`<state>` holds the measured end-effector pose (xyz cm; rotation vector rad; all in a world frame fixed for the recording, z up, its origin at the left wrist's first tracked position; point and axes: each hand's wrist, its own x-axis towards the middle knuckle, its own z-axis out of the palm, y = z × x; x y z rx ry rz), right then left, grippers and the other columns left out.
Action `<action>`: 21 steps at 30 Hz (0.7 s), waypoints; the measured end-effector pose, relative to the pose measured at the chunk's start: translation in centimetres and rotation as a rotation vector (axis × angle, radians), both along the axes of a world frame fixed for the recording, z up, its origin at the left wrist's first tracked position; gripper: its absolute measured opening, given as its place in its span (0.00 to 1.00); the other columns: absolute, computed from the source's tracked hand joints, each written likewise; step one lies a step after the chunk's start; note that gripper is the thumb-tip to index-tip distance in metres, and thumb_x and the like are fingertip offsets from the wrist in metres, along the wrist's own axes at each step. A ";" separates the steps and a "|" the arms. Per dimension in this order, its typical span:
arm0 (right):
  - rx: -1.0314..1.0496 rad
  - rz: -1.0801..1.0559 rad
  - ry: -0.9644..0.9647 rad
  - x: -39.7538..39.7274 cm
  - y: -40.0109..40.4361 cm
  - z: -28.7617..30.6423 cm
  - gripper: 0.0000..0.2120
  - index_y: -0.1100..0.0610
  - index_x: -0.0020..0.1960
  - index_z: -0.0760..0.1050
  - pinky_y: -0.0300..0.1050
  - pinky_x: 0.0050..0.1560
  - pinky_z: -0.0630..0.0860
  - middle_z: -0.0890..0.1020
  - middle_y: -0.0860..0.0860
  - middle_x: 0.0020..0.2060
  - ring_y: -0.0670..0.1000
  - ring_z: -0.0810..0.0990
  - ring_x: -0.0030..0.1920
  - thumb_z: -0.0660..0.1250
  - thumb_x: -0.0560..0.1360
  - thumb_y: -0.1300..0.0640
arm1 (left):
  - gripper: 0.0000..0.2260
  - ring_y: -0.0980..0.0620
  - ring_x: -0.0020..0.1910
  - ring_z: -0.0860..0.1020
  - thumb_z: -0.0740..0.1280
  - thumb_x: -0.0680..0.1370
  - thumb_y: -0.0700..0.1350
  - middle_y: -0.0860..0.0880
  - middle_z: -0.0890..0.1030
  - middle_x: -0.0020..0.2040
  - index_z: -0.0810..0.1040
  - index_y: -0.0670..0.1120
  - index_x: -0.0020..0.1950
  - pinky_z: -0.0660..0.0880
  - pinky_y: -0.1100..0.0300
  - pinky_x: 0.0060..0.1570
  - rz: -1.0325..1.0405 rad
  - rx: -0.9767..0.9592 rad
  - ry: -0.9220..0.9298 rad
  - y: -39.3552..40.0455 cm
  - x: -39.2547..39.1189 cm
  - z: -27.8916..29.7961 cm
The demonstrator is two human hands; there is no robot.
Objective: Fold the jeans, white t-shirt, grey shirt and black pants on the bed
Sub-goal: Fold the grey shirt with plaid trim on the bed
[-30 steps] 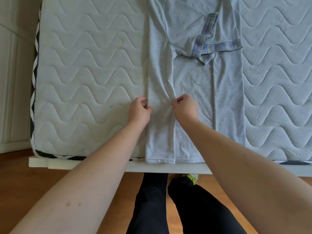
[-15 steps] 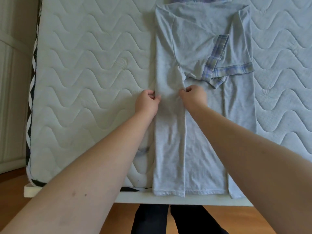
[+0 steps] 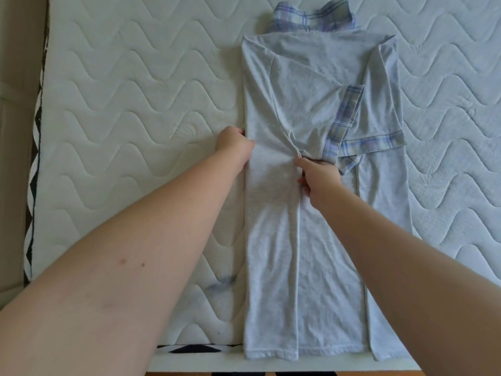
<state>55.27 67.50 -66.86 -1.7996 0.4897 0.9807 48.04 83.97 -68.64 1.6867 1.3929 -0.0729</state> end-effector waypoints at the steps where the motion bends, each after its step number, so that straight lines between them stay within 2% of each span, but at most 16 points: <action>1: 0.024 0.019 0.012 0.1 -0.2 -0.1 0.06 0.54 0.40 0.81 0.34 0.20 0.66 0.78 0.48 0.28 0.44 0.72 0.19 0.77 0.70 0.54 | 0.11 0.43 0.53 0.82 0.70 0.74 0.38 0.41 0.84 0.53 0.82 0.40 0.56 0.78 0.51 0.57 0.007 -0.027 -0.005 0.2 0.0 -0.2; 3: 0.035 0.067 0.019 0.4 -0.5 -0.1 0.15 0.55 0.42 0.82 0.35 0.20 0.66 0.80 0.47 0.28 0.46 0.74 0.21 0.78 0.67 0.44 | 0.11 0.44 0.53 0.81 0.69 0.75 0.38 0.42 0.83 0.54 0.81 0.41 0.58 0.77 0.54 0.57 0.016 -0.070 -0.032 0.7 -0.4 -0.7; 5: -0.003 0.088 0.040 0.9 -0.5 -0.3 0.22 0.57 0.43 0.82 0.36 0.20 0.67 0.85 0.48 0.33 0.45 0.74 0.21 0.76 0.65 0.37 | 0.12 0.45 0.54 0.81 0.69 0.77 0.37 0.43 0.83 0.54 0.80 0.42 0.60 0.74 0.59 0.54 0.025 -0.108 -0.061 1.0 -0.6 -1.2; 10: -0.052 0.048 0.059 1.5 -0.7 -1.3 0.15 0.55 0.39 0.80 0.37 0.20 0.66 0.83 0.45 0.28 0.46 0.71 0.20 0.77 0.68 0.44 | 0.12 0.45 0.56 0.80 0.66 0.79 0.37 0.43 0.82 0.56 0.77 0.42 0.62 0.75 0.55 0.61 0.014 -0.165 -0.061 1.3 -0.7 -2.1; 12: -0.054 0.045 0.066 1.6 -0.8 -1.7 0.15 0.55 0.38 0.81 0.37 0.21 0.68 0.84 0.46 0.29 0.45 0.71 0.20 0.77 0.67 0.44 | 0.12 0.45 0.57 0.79 0.66 0.79 0.38 0.42 0.81 0.57 0.76 0.42 0.64 0.73 0.53 0.63 0.004 -0.185 -0.047 1.7 -0.9 -2.5; 14: -0.052 0.047 0.084 1.8 -0.7 -1.9 0.15 0.56 0.39 0.82 0.37 0.21 0.68 0.84 0.47 0.30 0.45 0.71 0.20 0.78 0.67 0.44 | 0.13 0.45 0.57 0.79 0.65 0.80 0.38 0.43 0.81 0.57 0.76 0.42 0.65 0.73 0.55 0.62 -0.016 -0.186 -0.039 1.7 -1.0 -2.6; 17: -0.027 0.030 0.115 2.0 -0.7 -1.9 0.15 0.56 0.39 0.82 0.36 0.21 0.69 0.85 0.47 0.31 0.44 0.72 0.19 0.78 0.67 0.45 | 0.13 0.46 0.54 0.79 0.64 0.81 0.39 0.42 0.82 0.56 0.77 0.40 0.64 0.72 0.59 0.54 -0.039 -0.160 -0.019 1.5 -0.9 -2.5; 19: -0.018 0.032 0.134 2.2 -0.8 -1.7 0.14 0.56 0.39 0.82 0.36 0.21 0.69 0.84 0.47 0.30 0.44 0.72 0.20 0.77 0.68 0.45 | 0.12 0.45 0.56 0.79 0.64 0.80 0.39 0.41 0.81 0.58 0.78 0.40 0.63 0.73 0.58 0.56 -0.028 -0.152 0.005 1.3 -0.7 -2.3; 21: -0.004 0.039 0.155 2.3 -0.8 -1.3 0.14 0.57 0.40 0.82 0.37 0.22 0.70 0.82 0.47 0.28 0.45 0.73 0.21 0.76 0.69 0.46 | 0.09 0.43 0.56 0.79 0.64 0.80 0.39 0.41 0.82 0.56 0.79 0.40 0.58 0.73 0.57 0.55 -0.004 -0.170 0.002 1.3 -0.4 -1.8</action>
